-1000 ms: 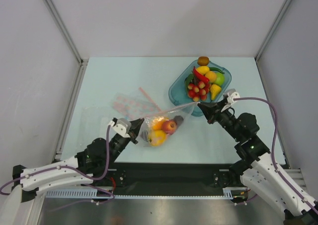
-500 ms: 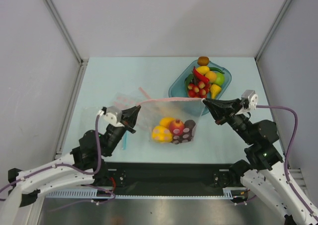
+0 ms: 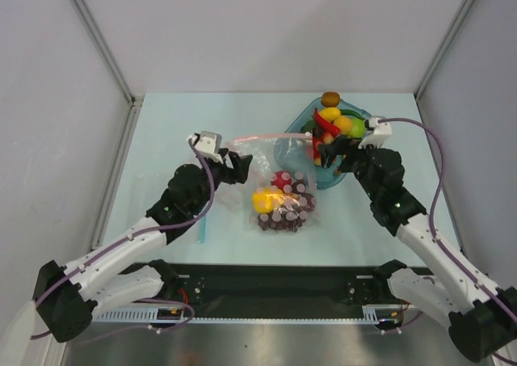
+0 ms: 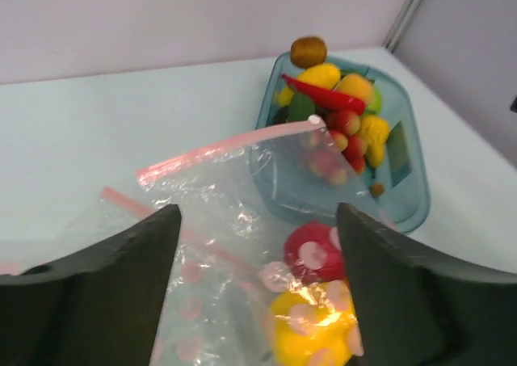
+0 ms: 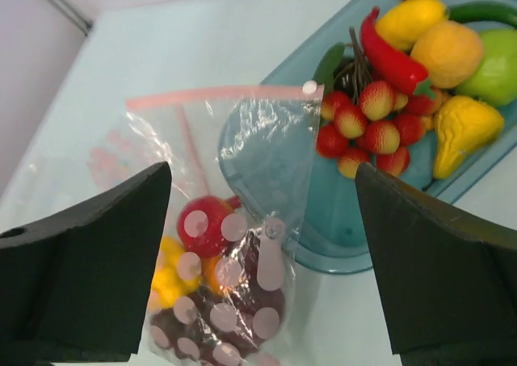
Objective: Place the food in the zip-top bag and seal the zipper
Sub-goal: Place the zipper food storage bag at the center of the board, then reset both arms
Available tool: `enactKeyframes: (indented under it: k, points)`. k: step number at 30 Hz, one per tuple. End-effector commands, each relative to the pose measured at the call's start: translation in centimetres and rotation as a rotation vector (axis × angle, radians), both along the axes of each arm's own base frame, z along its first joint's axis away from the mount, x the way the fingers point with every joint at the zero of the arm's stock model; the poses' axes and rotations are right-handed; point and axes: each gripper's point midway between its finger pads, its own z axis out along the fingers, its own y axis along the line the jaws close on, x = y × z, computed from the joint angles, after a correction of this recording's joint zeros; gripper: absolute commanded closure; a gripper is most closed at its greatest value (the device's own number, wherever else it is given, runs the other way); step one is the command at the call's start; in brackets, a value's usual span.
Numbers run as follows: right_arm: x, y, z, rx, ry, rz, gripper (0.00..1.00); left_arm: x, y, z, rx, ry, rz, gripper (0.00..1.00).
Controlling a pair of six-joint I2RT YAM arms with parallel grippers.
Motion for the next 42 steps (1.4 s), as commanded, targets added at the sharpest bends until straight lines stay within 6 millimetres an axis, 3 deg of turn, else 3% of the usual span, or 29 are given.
enactKeyframes:
  k: [1, 3, 6, 11, 17, 22, 23, 25, 36, 40, 42]
  points:
    - [-1.7, -3.5, 5.7, 0.19, -0.179, -0.159, 0.0, -1.5, 1.8, 6.1, -0.176, -0.104, 0.031, 0.13]
    - [-2.7, -5.0, 6.2, 0.257, -0.181, -0.217, 0.0, -1.7, 3.4, 5.7, -0.199, -0.081, 0.099, 0.02]
    - [-3.6, -4.4, 6.1, 0.238, -0.153, -0.166, 0.0, -2.3, 6.2, 3.4, -0.329, 0.041, 0.245, 0.0]
    - [-3.6, -5.0, 4.8, 0.249, -0.12, -0.207, 0.0, -3.3, 5.6, -1.0, -0.363, 0.184, 0.228, 0.0]
    - [-3.1, -4.2, 2.7, 0.25, -0.072, -0.188, 0.0, -3.2, 6.7, -3.4, -0.335, 0.138, 0.266, 0.0]
    - [-2.5, -6.3, 0.0, 0.208, 0.018, -0.328, 0.0, -4.3, 7.3, -2.5, -0.434, 0.076, 0.232, 0.0]
    - [-2.5, -7.0, 0.7, 0.198, 0.014, -0.362, 0.0, -4.5, 7.3, -3.1, -0.435, 0.081, 0.223, 0.0]
    - [-2.6, -7.4, 0.0, 0.147, 0.039, -0.375, 0.0, -4.8, 7.1, -2.7, -0.465, 0.061, 0.201, 0.0]
    - [-3.5, -7.5, 0.0, 0.196, -0.047, -0.347, 0.0, -4.2, 5.1, -3.6, -0.405, 0.125, 0.15, 0.0]
    - [-3.0, -7.5, 0.8, 0.248, -0.067, -0.366, 0.0, -4.1, 4.6, -3.7, -0.398, 0.13, 0.13, 0.0]
    - [-2.6, -7.1, 0.2, 0.231, -0.041, -0.355, 0.0, -4.1, 4.4, -3.8, -0.394, 0.136, 0.126, 0.0]
